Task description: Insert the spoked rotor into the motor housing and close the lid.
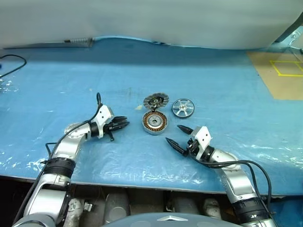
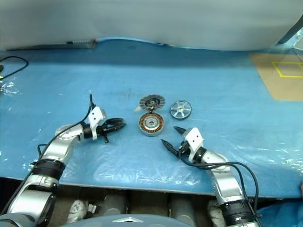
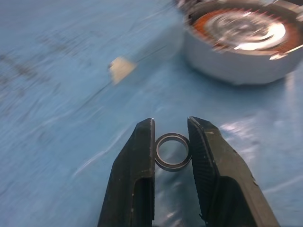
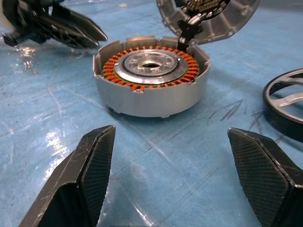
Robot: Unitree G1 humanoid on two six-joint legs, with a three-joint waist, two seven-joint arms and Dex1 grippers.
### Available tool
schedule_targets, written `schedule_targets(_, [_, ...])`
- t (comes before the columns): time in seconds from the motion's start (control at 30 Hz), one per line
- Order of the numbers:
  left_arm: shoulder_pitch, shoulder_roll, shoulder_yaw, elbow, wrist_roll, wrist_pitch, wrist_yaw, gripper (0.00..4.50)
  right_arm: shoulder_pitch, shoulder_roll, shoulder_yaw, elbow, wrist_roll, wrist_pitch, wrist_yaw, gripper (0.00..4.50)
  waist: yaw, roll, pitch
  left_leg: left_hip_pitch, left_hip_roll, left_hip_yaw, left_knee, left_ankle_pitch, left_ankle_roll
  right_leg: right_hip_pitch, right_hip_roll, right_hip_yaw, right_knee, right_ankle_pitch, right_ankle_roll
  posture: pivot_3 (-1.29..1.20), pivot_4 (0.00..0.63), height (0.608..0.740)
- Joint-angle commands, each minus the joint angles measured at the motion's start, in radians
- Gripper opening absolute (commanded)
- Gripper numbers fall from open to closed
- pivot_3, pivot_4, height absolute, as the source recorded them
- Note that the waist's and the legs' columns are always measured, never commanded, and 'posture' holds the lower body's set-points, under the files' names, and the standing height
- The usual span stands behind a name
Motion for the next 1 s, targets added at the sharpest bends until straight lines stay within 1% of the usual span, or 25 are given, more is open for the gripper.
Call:
schedule_targets(0.03, [-0.012, 0.010, -0.005, -0.165, -0.060, 0.107, -0.022, 0.69, -0.016, -0.002, 0.009, 0.003, -0.005, -0.043, 0.011, 4.02, -0.001, 0.000, 0.000, 0.000, 0.000, 0.000, 0.000, 0.000, 0.000, 0.000, 0.000, 0.000, 0.000, 0.000, 0.000, 0.00, 0.150, 0.740])
schedule_targets(0.13, [-0.026, 0.003, -0.024, -0.229, -0.063, 0.150, -0.020, 0.69, -0.023, -0.001, 0.014, 0.011, -0.007, -0.050, 0.012, 4.02, -0.003, 0.000, 0.000, 0.000, 0.000, 0.000, 0.001, 0.000, 0.000, 0.000, 0.000, 0.000, 0.000, 0.000, 0.000, 0.00, 0.150, 0.740])
schedule_targets(0.3, [-0.076, -0.028, -0.065, -0.234, -0.039, 0.148, -0.011, 0.69, -0.028, -0.003, 0.016, 0.017, -0.013, -0.056, 0.012, 4.02, -0.003, 0.000, 0.000, 0.000, -0.001, 0.000, 0.001, 0.000, 0.000, 0.000, 0.000, 0.001, 0.000, 0.000, 0.000, 0.00, 0.150, 0.740])
schedule_targets(0.63, [-0.162, -0.130, -0.146, -0.092, 0.038, 0.088, 0.016, 0.69, -0.035, -0.001, 0.023, 0.021, -0.027, -0.049, 0.000, 4.02, -0.003, 0.000, 0.000, -0.001, -0.001, 0.000, 0.001, 0.000, 0.000, 0.000, 0.000, 0.001, 0.000, 0.000, 0.000, 0.00, 0.150, 0.740])
schedule_targets(0.83, [-0.205, -0.167, -0.176, 0.007, 0.089, 0.031, 0.032, 0.69, -0.036, 0.002, 0.031, 0.016, -0.031, -0.043, -0.009, 4.02, -0.002, 0.000, 0.000, -0.002, -0.001, 0.000, 0.001, 0.000, 0.000, 0.001, 0.000, 0.001, 0.000, 0.000, 0.000, 0.00, 0.150, 0.740])
schedule_targets(1.0, [-0.221, -0.184, -0.189, 0.052, 0.112, 0.011, 0.033, 0.69, -0.041, 0.005, 0.036, 0.011, -0.039, -0.035, -0.021, 4.02, -0.002, 0.000, 0.000, -0.004, -0.001, 0.000, 0.002, 0.001, 0.002, 0.001, 0.000, 0.000, 0.000, 0.000, 0.000, 0.00, 0.150, 0.740])
